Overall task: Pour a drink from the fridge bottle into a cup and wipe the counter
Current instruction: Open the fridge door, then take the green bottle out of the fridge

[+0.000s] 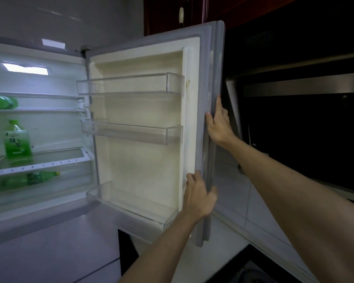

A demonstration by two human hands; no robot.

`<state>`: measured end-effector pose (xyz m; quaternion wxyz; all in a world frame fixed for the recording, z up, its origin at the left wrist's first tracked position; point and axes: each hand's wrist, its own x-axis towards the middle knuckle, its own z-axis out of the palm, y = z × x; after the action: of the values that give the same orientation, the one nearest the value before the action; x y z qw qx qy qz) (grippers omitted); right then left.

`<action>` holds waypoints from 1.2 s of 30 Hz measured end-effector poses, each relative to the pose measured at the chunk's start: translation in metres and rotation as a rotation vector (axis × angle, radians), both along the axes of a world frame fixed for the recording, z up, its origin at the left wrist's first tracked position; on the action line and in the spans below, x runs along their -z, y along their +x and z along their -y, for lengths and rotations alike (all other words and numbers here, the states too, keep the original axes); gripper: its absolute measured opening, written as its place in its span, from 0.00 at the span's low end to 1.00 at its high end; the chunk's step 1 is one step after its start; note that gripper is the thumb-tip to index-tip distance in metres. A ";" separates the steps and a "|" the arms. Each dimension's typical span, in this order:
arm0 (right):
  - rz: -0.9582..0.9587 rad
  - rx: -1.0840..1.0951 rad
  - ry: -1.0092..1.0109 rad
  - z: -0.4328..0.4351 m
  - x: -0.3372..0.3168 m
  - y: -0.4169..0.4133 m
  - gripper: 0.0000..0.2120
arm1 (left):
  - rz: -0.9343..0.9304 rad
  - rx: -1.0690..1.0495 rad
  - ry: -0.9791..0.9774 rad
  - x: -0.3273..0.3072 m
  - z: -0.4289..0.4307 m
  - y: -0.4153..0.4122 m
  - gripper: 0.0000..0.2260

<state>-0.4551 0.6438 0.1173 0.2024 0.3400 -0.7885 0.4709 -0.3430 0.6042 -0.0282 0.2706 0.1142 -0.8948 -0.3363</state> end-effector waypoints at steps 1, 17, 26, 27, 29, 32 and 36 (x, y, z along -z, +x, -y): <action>-0.009 0.012 0.031 -0.002 0.003 0.001 0.31 | 0.009 0.017 0.014 -0.002 0.002 0.002 0.24; -0.210 0.116 0.395 0.008 0.070 0.114 0.31 | 0.183 -0.089 -0.021 -0.006 0.069 0.131 0.22; -0.248 0.016 0.546 0.083 0.106 0.204 0.27 | 0.241 -0.288 -0.101 0.005 0.151 0.249 0.17; -0.248 -0.010 0.547 0.095 0.108 0.215 0.27 | 0.242 -0.314 -0.120 0.006 0.160 0.263 0.17; -0.259 -0.065 0.546 0.121 0.111 0.237 0.28 | 0.247 -0.365 -0.135 0.006 0.180 0.289 0.18; -0.273 -0.159 0.547 0.157 0.112 0.273 0.28 | 0.270 -0.446 -0.138 0.008 0.207 0.328 0.18; -0.293 -0.267 0.557 0.200 0.117 0.313 0.28 | 0.303 -0.540 -0.136 0.010 0.240 0.371 0.15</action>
<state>-0.1422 0.4434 0.0001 0.1494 0.5466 -0.7978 0.2061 0.0277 0.3638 -0.0385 0.2206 0.3781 -0.8827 -0.1707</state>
